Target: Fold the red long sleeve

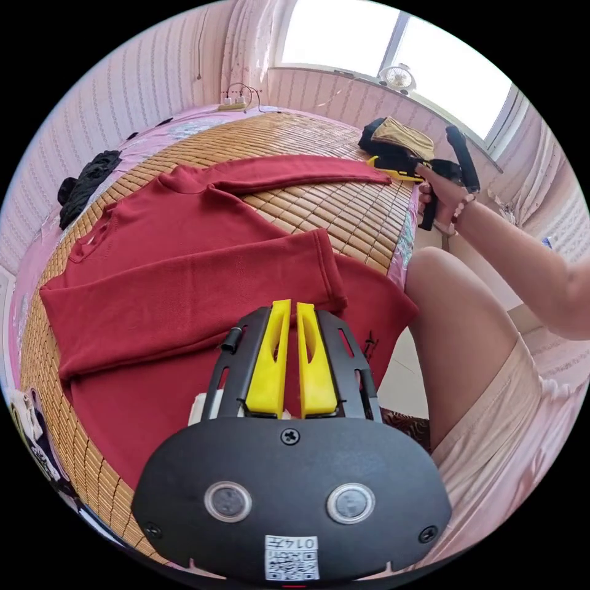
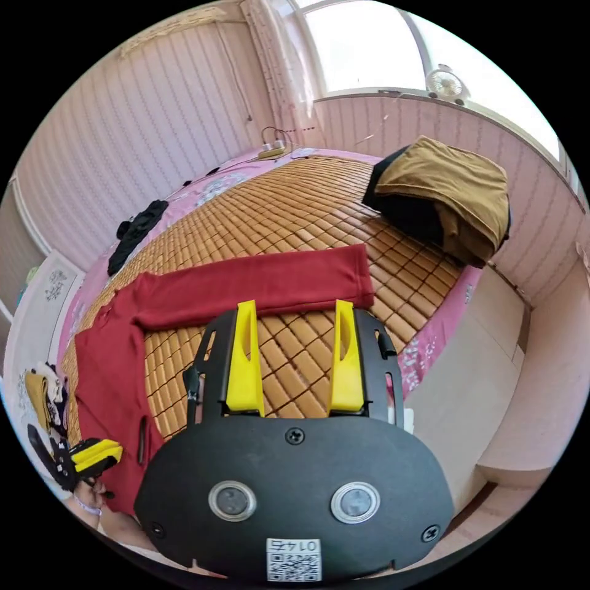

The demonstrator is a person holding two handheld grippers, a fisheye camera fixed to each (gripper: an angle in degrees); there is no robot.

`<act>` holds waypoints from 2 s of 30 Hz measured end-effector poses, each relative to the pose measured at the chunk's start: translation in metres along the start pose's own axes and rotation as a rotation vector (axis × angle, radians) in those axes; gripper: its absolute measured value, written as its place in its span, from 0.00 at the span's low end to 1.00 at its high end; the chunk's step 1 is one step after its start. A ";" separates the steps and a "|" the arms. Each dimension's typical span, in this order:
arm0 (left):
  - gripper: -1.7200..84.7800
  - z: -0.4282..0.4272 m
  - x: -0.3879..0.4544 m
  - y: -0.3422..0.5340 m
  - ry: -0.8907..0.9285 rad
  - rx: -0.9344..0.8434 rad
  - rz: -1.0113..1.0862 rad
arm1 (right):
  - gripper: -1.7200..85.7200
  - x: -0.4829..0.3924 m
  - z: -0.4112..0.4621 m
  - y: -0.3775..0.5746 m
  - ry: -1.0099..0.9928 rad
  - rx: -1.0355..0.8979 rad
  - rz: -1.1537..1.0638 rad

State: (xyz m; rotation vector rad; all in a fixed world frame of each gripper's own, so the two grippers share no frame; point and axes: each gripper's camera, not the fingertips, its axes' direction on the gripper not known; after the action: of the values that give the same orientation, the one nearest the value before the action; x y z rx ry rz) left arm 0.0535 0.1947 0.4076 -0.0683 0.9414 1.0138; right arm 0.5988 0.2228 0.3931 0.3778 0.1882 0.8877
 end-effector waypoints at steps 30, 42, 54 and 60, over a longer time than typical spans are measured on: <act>0.10 -0.167 -0.118 0.167 0.041 0.208 -0.571 | 0.09 -0.278 -0.221 0.154 -1.367 -0.101 -1.219; 0.11 -0.150 -0.133 0.178 -0.035 0.116 -0.688 | 0.10 -0.304 -0.151 0.240 -1.060 -0.500 -1.029; 0.12 -0.125 -0.087 0.119 -0.296 -0.109 -0.394 | 0.18 -0.352 -0.045 0.114 -0.416 -0.145 -0.707; 0.11 -0.115 -0.067 0.114 -0.219 -0.166 -0.331 | 0.14 -0.366 0.032 0.088 -0.322 -0.386 -0.705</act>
State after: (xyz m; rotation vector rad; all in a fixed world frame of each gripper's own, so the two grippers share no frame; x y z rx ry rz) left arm -0.1176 0.1596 0.4236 -0.2395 0.6202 0.7711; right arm 0.3189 -0.0217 0.4586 0.0710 -0.1469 0.1485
